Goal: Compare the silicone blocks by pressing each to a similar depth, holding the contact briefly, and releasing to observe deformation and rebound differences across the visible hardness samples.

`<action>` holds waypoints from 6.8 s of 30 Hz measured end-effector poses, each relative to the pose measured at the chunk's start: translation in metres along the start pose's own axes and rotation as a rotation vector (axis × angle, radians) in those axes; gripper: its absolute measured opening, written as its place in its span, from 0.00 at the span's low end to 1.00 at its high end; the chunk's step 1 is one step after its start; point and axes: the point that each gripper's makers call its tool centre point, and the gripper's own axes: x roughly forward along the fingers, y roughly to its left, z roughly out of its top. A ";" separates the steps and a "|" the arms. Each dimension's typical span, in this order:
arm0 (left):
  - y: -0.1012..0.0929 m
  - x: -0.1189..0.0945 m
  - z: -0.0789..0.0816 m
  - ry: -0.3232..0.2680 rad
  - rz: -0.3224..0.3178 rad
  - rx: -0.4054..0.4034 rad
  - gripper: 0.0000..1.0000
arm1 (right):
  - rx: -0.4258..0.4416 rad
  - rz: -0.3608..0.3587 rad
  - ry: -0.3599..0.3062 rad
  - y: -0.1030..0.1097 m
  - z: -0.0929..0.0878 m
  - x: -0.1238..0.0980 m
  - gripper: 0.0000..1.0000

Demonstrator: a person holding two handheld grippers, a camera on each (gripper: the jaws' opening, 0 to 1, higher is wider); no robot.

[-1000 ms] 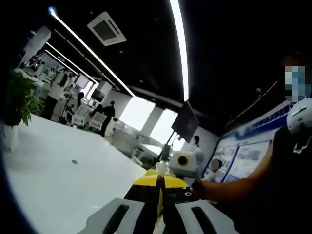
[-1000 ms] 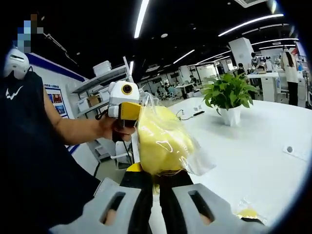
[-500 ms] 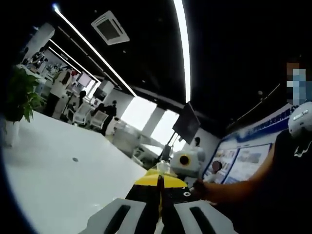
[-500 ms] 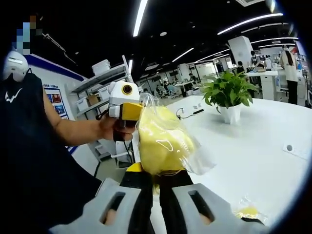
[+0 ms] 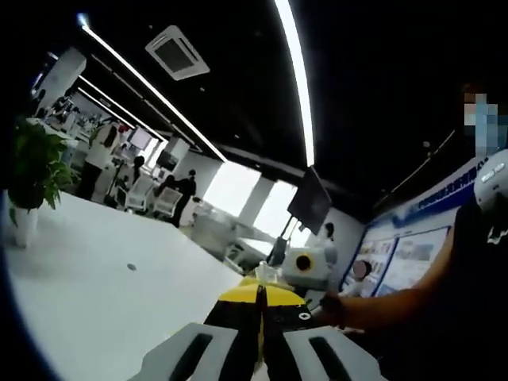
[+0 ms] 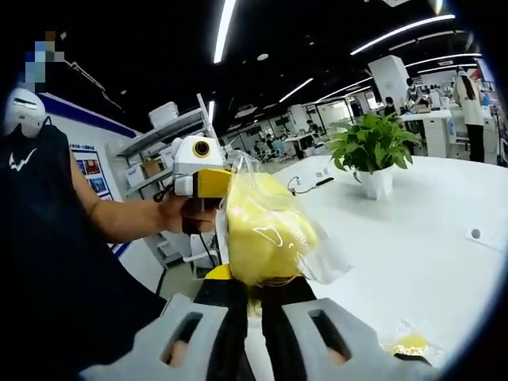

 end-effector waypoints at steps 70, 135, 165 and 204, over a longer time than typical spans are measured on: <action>-0.004 0.015 0.004 -0.058 0.031 -0.093 0.00 | -0.060 -0.130 -0.084 -0.016 -0.004 -0.014 0.20; 0.090 0.010 -0.024 -0.161 0.216 -0.318 0.00 | -0.062 -0.793 -0.074 -0.121 -0.113 -0.176 0.96; 0.141 0.006 -0.102 -0.051 0.295 -0.466 0.00 | 0.004 -0.803 -0.044 -0.112 -0.132 -0.174 0.96; 0.250 -0.039 -0.172 0.188 0.642 -0.251 0.00 | 0.094 -0.813 0.019 -0.115 -0.164 -0.175 0.96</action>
